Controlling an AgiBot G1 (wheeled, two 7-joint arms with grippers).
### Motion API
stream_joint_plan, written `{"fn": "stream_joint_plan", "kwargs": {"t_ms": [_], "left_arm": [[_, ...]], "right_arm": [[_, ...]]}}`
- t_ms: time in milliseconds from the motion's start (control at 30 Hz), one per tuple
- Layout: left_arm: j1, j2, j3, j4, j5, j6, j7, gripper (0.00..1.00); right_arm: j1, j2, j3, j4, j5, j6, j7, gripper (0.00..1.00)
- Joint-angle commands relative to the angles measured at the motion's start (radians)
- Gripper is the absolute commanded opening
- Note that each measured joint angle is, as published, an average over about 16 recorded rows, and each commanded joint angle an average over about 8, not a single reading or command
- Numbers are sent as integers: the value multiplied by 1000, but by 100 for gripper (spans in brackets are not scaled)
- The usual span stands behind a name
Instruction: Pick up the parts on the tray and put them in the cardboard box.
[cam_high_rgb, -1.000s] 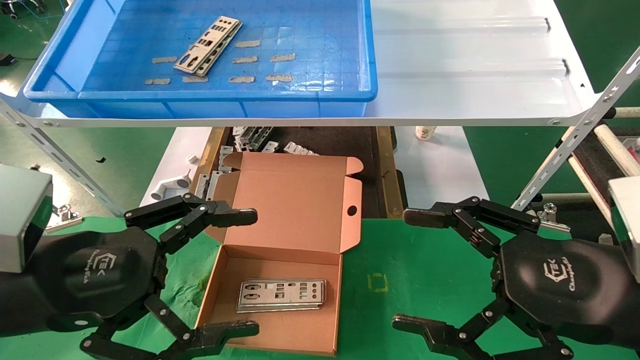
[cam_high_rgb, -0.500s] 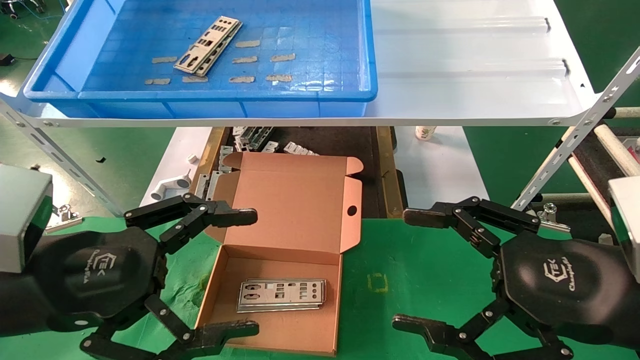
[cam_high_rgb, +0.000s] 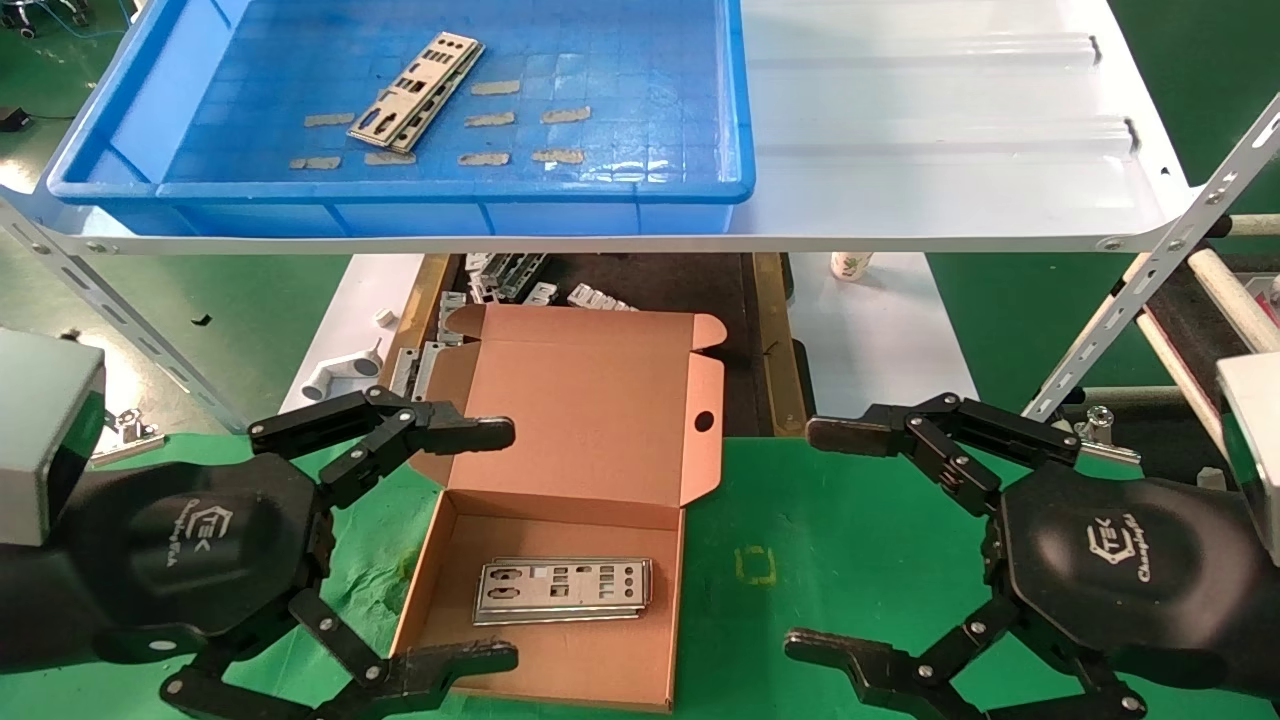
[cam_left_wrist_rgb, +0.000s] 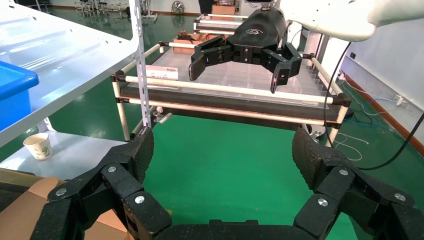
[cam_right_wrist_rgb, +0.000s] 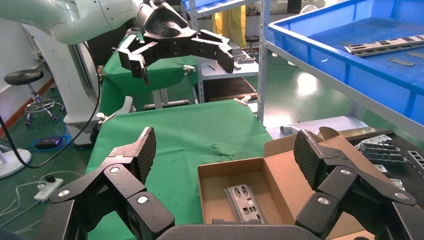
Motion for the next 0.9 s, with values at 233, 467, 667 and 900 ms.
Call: {"fn": "stream_joint_plan", "kwargs": {"t_ms": [233,467,667,900], "left_arm": [[0,0,0,0,0,0,0,100],[0,0,0,0,0,0,0,100],[0,0,0,0,0,0,0,100],[0,0,0,0,0,0,0,100]], "right_arm": [[0,0,0,0,0,0,0,100],[0,0,0,0,0,0,0,100],[0,0,0,0,0,0,0,100],[0,0,0,0,0,0,0,100]]}}
